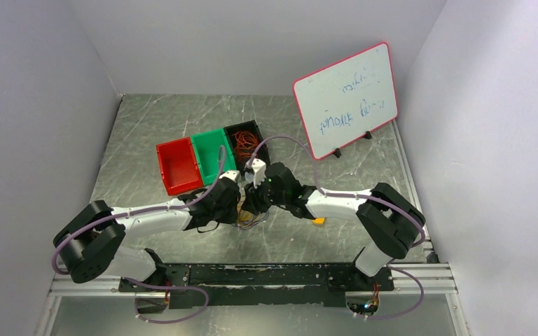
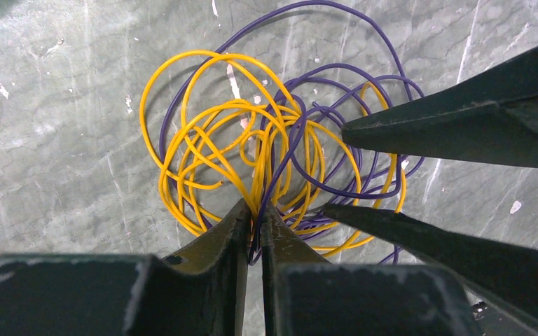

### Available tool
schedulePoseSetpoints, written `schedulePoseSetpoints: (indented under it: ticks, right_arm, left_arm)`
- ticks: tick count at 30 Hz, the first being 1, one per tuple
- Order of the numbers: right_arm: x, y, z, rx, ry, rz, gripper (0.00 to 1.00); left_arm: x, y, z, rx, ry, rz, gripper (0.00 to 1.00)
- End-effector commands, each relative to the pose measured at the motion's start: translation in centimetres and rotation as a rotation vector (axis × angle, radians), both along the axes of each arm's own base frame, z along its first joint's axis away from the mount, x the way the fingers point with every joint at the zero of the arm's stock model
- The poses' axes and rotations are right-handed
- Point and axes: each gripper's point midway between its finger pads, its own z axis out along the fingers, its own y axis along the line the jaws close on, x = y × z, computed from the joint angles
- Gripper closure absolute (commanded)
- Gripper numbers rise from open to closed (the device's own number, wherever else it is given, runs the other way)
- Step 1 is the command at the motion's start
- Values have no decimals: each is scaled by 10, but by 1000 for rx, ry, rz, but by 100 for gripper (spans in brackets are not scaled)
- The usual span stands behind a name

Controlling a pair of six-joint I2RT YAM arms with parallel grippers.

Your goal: Untangle the cables

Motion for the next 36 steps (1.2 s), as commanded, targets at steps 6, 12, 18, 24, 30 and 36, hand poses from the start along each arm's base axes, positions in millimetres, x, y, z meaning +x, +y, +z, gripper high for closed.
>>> schedulePoseSetpoints:
  ticks: [6,12,18,24,30,36]
  right_arm:
    - [6,-10,-9,-29,-12,-52,81]
    - [10,-14,2,-9,-19,-103,100]
    - [27,-25,36,25,-58,-210,100]
    - [44,-44,83,75,-116,-302,100]
    - [56,-67,129,120,-175,-399,100]
    - [66,-93,194,166,-281,-497,100]
  left_arm:
    - [8,-6,7,-9,-29,7,85]
    - [8,-4,7,-4,-30,18,83]
    - [8,-2,4,9,-24,24,75]
    - [8,-1,0,17,-18,30,65]
    - [8,0,-2,23,-15,38,60]
    - [7,1,-4,32,-11,37,61]
